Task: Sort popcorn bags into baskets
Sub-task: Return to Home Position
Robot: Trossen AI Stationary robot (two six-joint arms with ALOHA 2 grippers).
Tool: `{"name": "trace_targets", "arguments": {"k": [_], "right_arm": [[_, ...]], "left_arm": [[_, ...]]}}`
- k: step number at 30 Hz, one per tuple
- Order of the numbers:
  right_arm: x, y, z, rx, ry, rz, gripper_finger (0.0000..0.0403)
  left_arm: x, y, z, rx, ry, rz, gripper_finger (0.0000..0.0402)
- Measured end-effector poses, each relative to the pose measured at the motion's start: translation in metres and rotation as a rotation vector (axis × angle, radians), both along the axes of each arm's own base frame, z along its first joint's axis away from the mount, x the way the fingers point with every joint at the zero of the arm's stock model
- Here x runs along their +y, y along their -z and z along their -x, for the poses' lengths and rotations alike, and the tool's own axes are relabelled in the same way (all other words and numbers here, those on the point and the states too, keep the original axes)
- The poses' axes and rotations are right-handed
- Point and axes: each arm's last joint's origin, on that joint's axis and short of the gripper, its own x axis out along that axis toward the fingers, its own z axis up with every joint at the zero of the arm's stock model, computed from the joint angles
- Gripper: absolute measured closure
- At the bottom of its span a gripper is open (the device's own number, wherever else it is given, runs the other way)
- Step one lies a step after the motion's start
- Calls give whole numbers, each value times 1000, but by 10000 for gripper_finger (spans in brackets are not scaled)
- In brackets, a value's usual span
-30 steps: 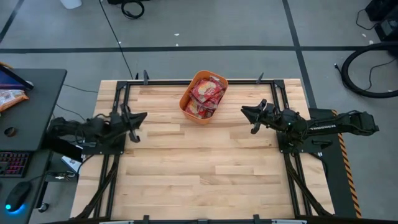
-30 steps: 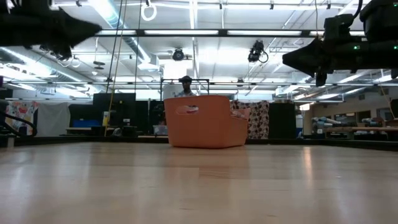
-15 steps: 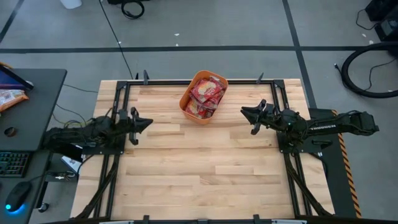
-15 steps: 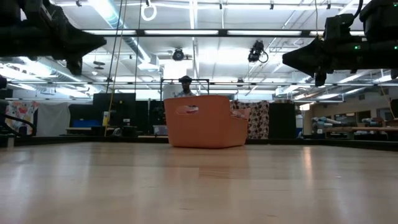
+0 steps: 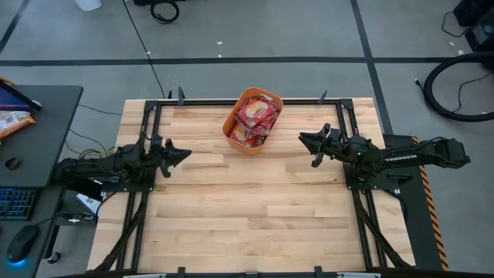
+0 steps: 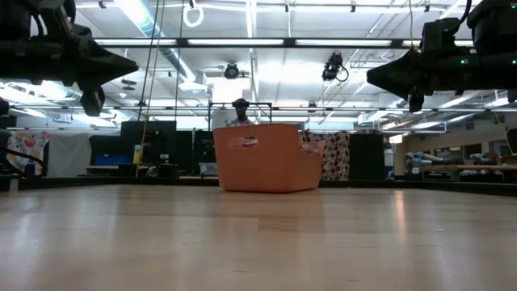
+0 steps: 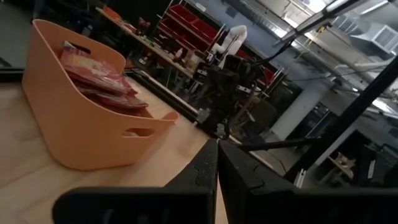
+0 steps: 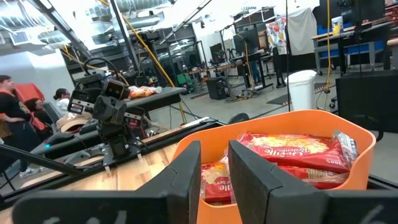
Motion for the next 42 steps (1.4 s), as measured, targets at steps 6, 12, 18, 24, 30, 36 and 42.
{"name": "trace_targets", "arguments": {"k": [6, 12, 18, 24, 30, 36, 42], "right_arm": [[0, 0, 0, 0, 0, 0, 316], [0, 0, 0, 0, 0, 0, 315], [0, 0, 0, 0, 0, 0, 316], [0, 0, 0, 0, 0, 0, 315], [0, 0, 0, 0, 0, 0, 316], [0, 0, 0, 0, -1, 0, 316], [0, 0, 0, 0, -1, 0, 315]], "left_arm": [[0, 0, 0, 6, -2, -25, 386], [0, 0, 0, 7, -3, -28, 386], [0, 0, 0, 7, -3, -28, 386], [0, 0, 0, 7, -3, -28, 386], [0, 0, 0, 7, -3, -29, 386], [0, 0, 0, 7, -3, -29, 386], [0, 0, 0, 7, -3, -29, 386]]}}
